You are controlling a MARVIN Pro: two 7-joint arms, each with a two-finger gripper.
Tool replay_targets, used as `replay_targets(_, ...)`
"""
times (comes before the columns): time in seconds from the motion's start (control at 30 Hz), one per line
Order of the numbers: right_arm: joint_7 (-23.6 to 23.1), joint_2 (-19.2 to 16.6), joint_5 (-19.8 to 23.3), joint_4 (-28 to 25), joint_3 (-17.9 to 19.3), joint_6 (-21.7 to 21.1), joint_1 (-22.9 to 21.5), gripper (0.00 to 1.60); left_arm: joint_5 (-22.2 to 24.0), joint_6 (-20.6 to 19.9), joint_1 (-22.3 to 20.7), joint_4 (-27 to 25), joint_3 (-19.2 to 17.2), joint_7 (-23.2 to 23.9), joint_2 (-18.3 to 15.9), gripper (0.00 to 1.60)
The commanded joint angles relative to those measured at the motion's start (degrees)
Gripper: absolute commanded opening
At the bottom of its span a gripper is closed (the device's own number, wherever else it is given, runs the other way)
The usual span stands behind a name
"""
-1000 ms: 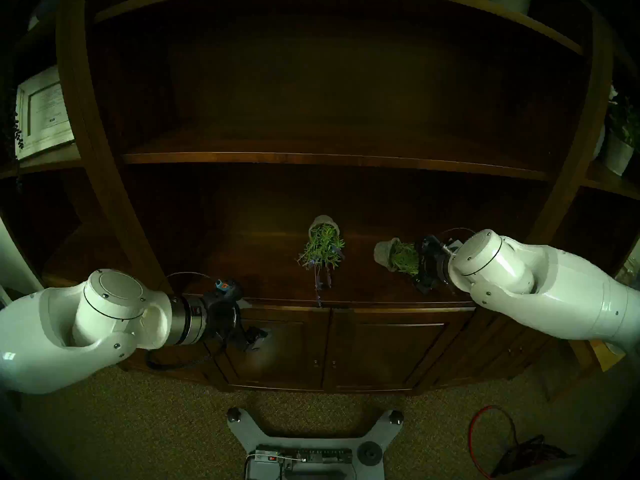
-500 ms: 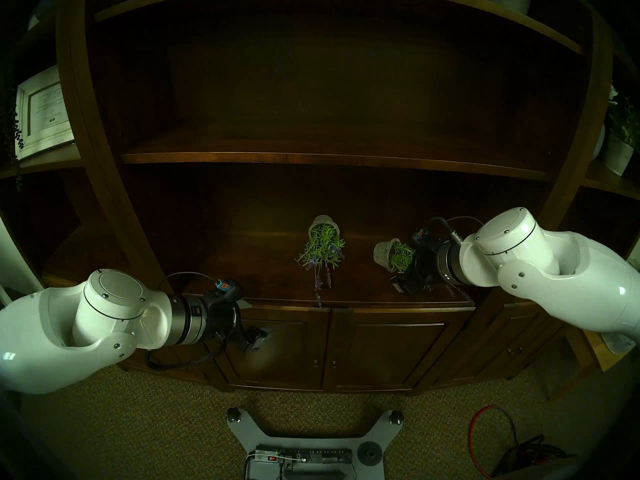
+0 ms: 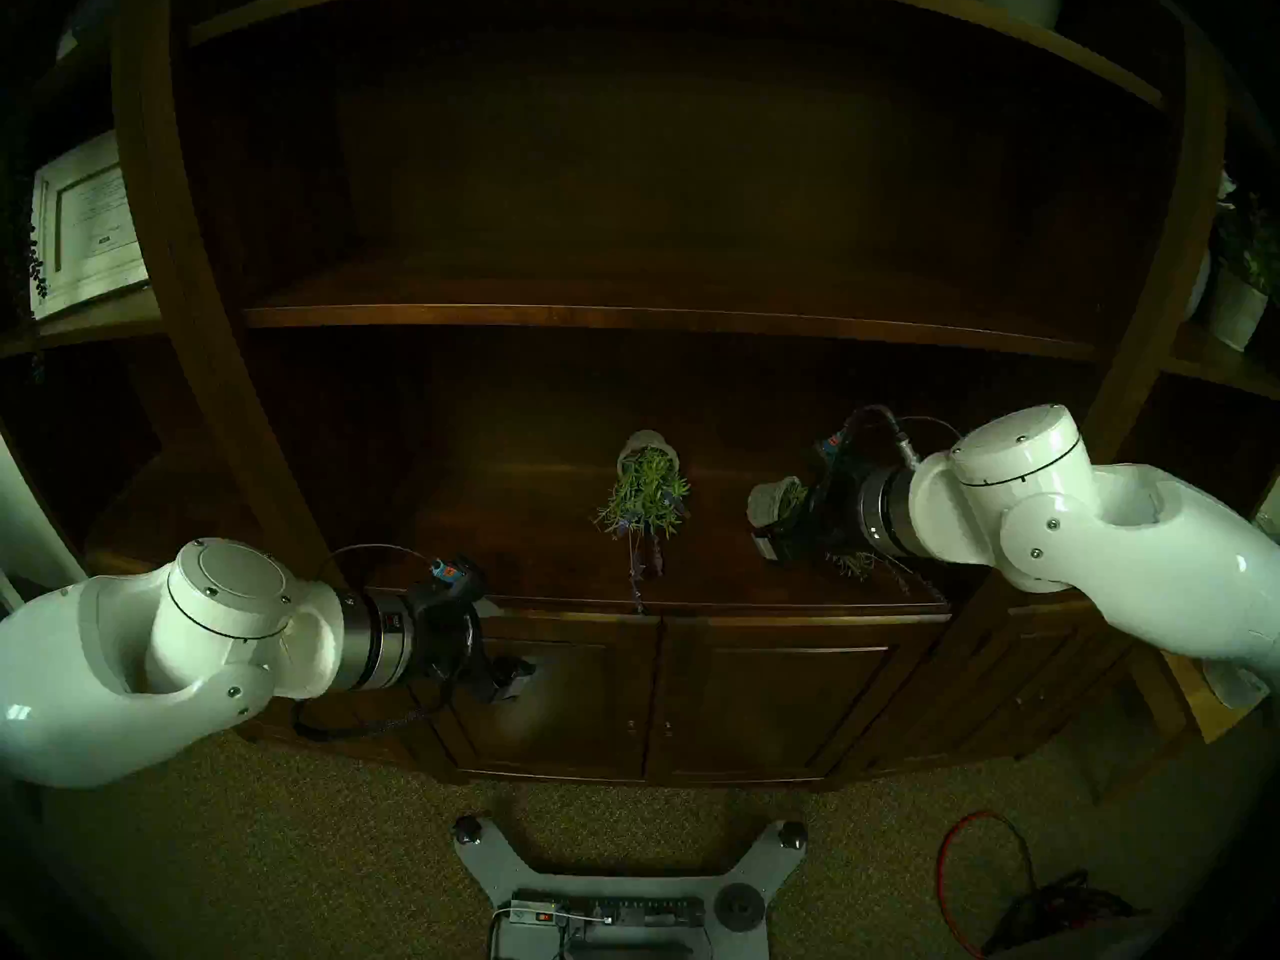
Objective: Place the fake decorative plant upright
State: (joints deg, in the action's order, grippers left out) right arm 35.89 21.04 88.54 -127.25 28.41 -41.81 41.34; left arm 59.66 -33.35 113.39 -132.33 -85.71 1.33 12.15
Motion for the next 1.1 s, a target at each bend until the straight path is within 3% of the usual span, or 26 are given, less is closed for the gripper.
replay_targets(0.0,5.1,7.3,2.5,1.9,-0.3,4.5,-1.2,1.60,0.0,0.3,-0.8,-0.4,-0.8,-0.1,0.0,1.60)
replay_targets(0.03,5.1,6.5,3.0,1.5,-1.1,5.6,-1.7,1.60,0.0,0.3,-0.8,-0.4,-0.8,-0.1,0.0,1.60)
replay_targets(0.07,6.6,8.7,3.1,2.5,-0.9,5.4,-1.5,1.60,0.0,0.3,-0.8,-0.4,-0.8,-0.1,0.0,1.60)
replay_targets(0.1,6.3,7.4,3.6,1.8,-1.9,6.6,-2.2,1.60,0.0,0.3,-0.8,-0.4,-0.8,-0.1,0.0,1.60)
replay_targets(0.2,10.2,11.1,3.7,3.3,-2.5,6.8,-2.2,1.60,0.0,0.3,-0.8,-0.4,-0.8,-0.1,0.0,1.60)
replay_targets(0.63,21.6,19.0,2.7,9.5,-9.0,9.4,-5.0,1.60,0.0,0.3,-0.8,-0.4,-0.8,-0.1,0.0,1.60)
replay_targets(0.8,25.8,22.1,2.8,12.1,-10.4,9.8,-5.9,1.60,0.0,0.3,-0.8,-0.4,-0.8,-0.1,0.0,1.60)
replay_targets(0.83,28.3,24.4,2.5,13.7,-10.0,9.4,-5.5,1.60,0.0,0.3,-0.8,-0.4,-0.8,-0.1,0.0,1.60)
replay_targets(1.07,33.6,26.5,3.0,16.2,-10.2,9.5,-6.2,1.60,0.0,0.3,-0.8,-0.4,-0.9,-0.1,0.0,1.60)
